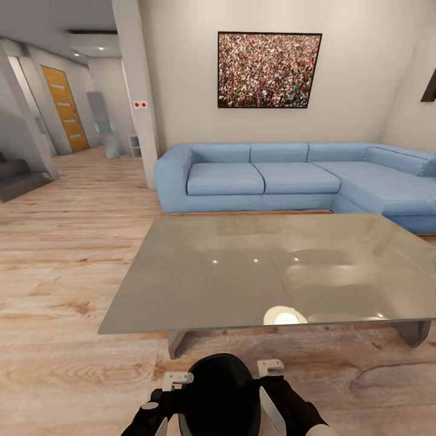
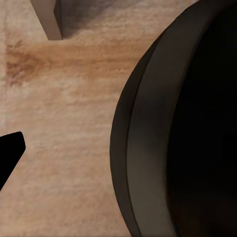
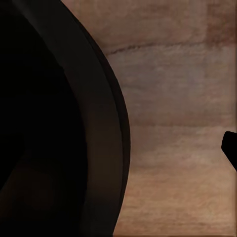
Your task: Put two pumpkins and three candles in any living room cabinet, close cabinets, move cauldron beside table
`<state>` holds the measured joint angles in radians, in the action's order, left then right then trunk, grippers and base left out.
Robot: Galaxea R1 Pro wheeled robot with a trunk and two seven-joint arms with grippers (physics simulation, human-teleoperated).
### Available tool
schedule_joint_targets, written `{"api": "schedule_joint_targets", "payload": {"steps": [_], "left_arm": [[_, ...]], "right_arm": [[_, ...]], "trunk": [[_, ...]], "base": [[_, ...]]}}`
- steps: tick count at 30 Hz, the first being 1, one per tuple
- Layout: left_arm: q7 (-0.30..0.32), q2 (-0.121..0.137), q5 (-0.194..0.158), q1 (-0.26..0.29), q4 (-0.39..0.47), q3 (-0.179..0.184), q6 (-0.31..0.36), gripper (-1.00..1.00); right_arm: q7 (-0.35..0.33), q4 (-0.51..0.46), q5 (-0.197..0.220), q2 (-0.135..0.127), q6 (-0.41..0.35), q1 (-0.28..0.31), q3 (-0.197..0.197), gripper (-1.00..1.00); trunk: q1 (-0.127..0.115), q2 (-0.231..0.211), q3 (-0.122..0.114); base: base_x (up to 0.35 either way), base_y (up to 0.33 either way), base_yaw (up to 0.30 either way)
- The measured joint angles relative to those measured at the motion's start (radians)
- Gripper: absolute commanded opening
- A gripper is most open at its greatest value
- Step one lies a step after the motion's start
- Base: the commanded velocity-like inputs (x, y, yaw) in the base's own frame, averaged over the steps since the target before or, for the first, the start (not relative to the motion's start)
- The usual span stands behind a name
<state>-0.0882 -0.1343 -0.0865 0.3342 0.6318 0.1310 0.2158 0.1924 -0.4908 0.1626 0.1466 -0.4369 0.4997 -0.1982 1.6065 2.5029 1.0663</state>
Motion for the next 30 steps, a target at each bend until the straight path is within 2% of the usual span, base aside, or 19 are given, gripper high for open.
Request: {"api": "schedule_joint_targets", "payload": {"steps": [4, 8, 13, 18, 23, 27, 30], "left_arm": [[0.0, 0.0, -0.001, 0.0, 0.0, 0.0, 0.001, 1.0], [0.001, 0.002, -0.001, 0.0, 0.006, 0.0, 0.006, 1.0], [0.002, 0.005, -0.005, 0.0, 0.011, -0.005, 0.015, 1.0], [0.003, 0.005, -0.006, 0.0, 0.017, -0.009, 0.018, 1.0], [0.003, 0.004, -0.008, 0.0, 0.018, -0.009, 0.022, 1.0], [0.004, 0.005, -0.008, 0.0, 0.03, -0.011, 0.093, 1.0], [0.004, 0.006, -0.009, 0.0, 0.042, -0.011, 0.12, 1.0]], "right_arm": [[0.002, 0.002, 0.002, -0.002, -0.011, 0.0, 0.004, 1.0], [0.002, 0.002, 0.004, -0.006, -0.067, 0.0, 0.007, 1.0], [0.003, 0.0, 0.007, -0.006, -0.089, 0.0, 0.01, 1.0], [0.003, 0.0, 0.071, -0.009, -0.091, 0.0, 0.008, 1.0], [0.002, 0.0, 0.096, -0.007, -0.08, 0.0, 0.006, 1.0], [0.002, 0.0, 0.098, -0.004, -0.076, 0.0, 0.003, 1.0], [0.002, 0.0, 0.098, -0.003, -0.075, 0.0, 0.001, 1.0]], "trunk": [[0.0, 0.0, 0.0], [0.0, 0.0, 0.0], [0.0, 0.0, 0.0], [0.0, 0.0, 0.0], [-0.002, -0.001, -0.019], [-0.004, -0.002, -0.035], [-0.005, -0.003, -0.046]], "base": [[0.0, 0.0, 0.0], [0.0, 0.0, 0.0], [0.0, 0.0, 0.0], [0.0, 0.0, 0.0], [0.0, 0.0, 0.0], [0.0, 0.0, 0.0], [0.0, 0.0, 0.0]]}}
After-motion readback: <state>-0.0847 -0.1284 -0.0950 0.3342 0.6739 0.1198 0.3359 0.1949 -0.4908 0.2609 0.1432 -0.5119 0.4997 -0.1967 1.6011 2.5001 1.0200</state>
